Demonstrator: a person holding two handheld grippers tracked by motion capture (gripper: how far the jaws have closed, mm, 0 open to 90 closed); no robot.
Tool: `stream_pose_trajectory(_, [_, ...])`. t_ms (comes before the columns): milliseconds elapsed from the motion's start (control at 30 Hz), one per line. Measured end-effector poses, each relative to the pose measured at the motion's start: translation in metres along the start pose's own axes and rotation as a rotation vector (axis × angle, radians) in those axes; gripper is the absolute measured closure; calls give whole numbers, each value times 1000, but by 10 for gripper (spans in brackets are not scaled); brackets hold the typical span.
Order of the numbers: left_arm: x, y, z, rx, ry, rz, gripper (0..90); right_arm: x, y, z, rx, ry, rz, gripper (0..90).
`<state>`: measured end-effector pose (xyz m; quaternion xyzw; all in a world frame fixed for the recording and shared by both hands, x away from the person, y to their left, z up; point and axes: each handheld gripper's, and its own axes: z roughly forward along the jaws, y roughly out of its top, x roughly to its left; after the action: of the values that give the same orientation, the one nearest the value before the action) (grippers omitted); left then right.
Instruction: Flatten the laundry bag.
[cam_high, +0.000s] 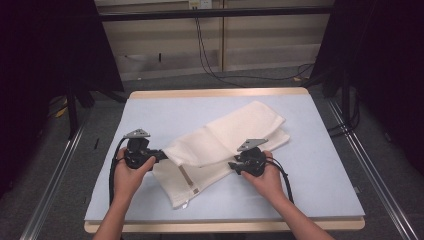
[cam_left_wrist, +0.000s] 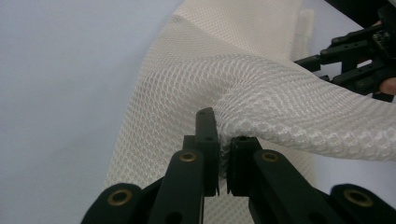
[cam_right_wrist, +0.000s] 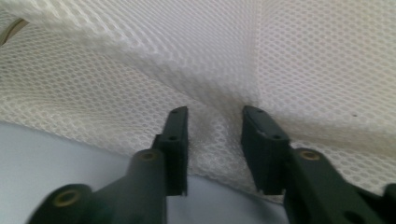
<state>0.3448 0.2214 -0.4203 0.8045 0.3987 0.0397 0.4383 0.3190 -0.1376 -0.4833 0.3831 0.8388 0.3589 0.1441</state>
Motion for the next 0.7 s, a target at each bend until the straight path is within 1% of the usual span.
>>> stream_pose_trajectory(33, [0,0,0,0,0,0,858,0,1,0,4,20,2,782])
stream_pose_trajectory(67, [1,0,-1,-2,16,2,858,0,1,0,4,20,2,782])
stream_pose_trajectory(100, [5,0,-3,-2,40,2,858,1,2,1,13,25,-14,874])
stream_pose_trajectory(133, [6,0,-3,-7,49,-5,859,1,2,1,13,27,-23,887])
stream_pose_trajectory(167, [6,0,-3,-7,49,-5,858,1,2,1,13,27,-23,887])
stream_pose_trajectory(200, [11,-1,-5,3,70,2,859,0,2,-1,15,32,-25,900])
stream_pose_trajectory(233, [11,-1,-5,3,70,2,859,0,2,-1,15,32,-25,900])
stream_pose_trajectory(267, [16,-3,-6,-12,91,-22,859,-3,1,-2,11,45,-25,900])
stream_pose_trajectory(300, [16,-3,-6,-12,91,-22,859,-3,1,-3,21,47,-20,900])
stream_pose_trajectory(333, [22,-5,-7,-8,102,-28,860,-4,1,-5,28,41,-28,900])
stream_pose_trajectory(367, [24,-6,-7,-15,106,-41,859,-5,1,-6,32,51,-23,900])
stream_pose_trajectory(400, [24,-6,-7,-15,106,-41,859,-5,1,-6,32,51,-23,900])
stream_pose_trajectory(433, [27,-7,-6,-12,105,-49,859,-8,0,-9,43,62,-27,900])
stream_pose_trajectory(500, [27,-7,-5,-11,109,-50,859,-11,-2,-13,50,61,-36,900])
stream_pose_trajectory(567, [30,-8,-3,2,127,-53,859,-15,-4,-18,60,69,-33,900])
stream_pose_trajectory(600, [30,-9,-2,4,127,-60,859,-17,-6,-21,61,56,-33,900])
stream_pose_trajectory(633, [30,-9,-2,4,127,-60,859,-17,-6,-21,61,56,-33,900])
stream_pose_trajectory(667, [32,-11,0,11,130,-76,859,-23,-9,-28,64,59,-24,900])
stream_pose_trajectory(700, [33,-12,1,13,132,-84,859,-26,-11,-32,59,56,-20,900])
